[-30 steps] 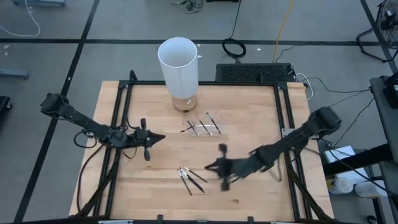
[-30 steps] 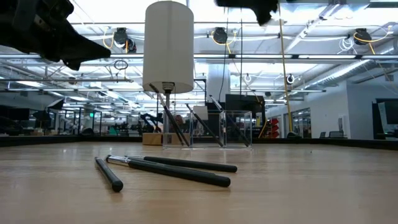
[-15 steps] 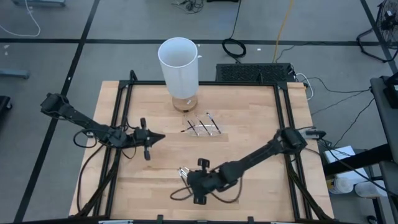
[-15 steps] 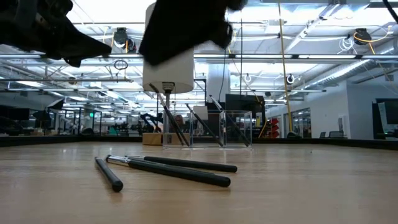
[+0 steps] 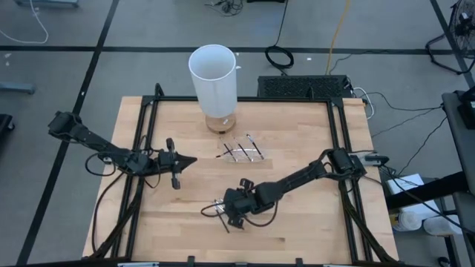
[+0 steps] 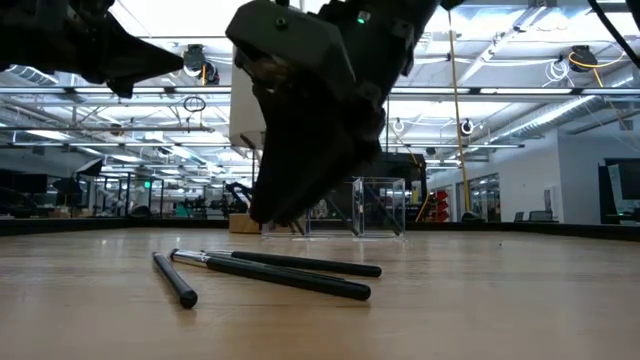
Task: Pick & Place Makeup Supplies
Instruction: Put the makeup brush into the transparent organizer
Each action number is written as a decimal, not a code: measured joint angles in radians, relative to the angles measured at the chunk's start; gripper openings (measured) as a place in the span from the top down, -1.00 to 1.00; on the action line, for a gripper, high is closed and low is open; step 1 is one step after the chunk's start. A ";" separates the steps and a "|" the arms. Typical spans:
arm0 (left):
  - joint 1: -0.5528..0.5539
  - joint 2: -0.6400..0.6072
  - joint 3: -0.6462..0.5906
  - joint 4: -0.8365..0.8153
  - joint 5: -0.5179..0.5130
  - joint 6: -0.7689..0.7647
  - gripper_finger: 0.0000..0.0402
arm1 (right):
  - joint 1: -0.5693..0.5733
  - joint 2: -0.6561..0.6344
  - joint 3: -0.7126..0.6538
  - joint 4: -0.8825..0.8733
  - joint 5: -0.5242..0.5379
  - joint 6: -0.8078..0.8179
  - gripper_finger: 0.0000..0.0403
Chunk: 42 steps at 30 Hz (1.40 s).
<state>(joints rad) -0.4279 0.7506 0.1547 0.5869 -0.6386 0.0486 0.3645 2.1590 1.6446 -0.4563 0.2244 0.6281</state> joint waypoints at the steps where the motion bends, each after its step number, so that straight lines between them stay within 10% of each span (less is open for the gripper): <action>1: 0.002 0.000 0.000 -0.001 0.000 0.000 0.95 | 0.000 0.000 -0.010 0.014 -0.003 0.000 0.23; 42: 0.001 0.000 0.000 -0.046 0.010 -0.104 0.95 | 0.046 -0.002 -0.256 0.120 0.004 -0.008 0.27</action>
<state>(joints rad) -0.4271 0.7506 0.1543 0.5407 -0.6289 -0.0556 0.4105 2.1567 1.3884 -0.3367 0.2282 0.6203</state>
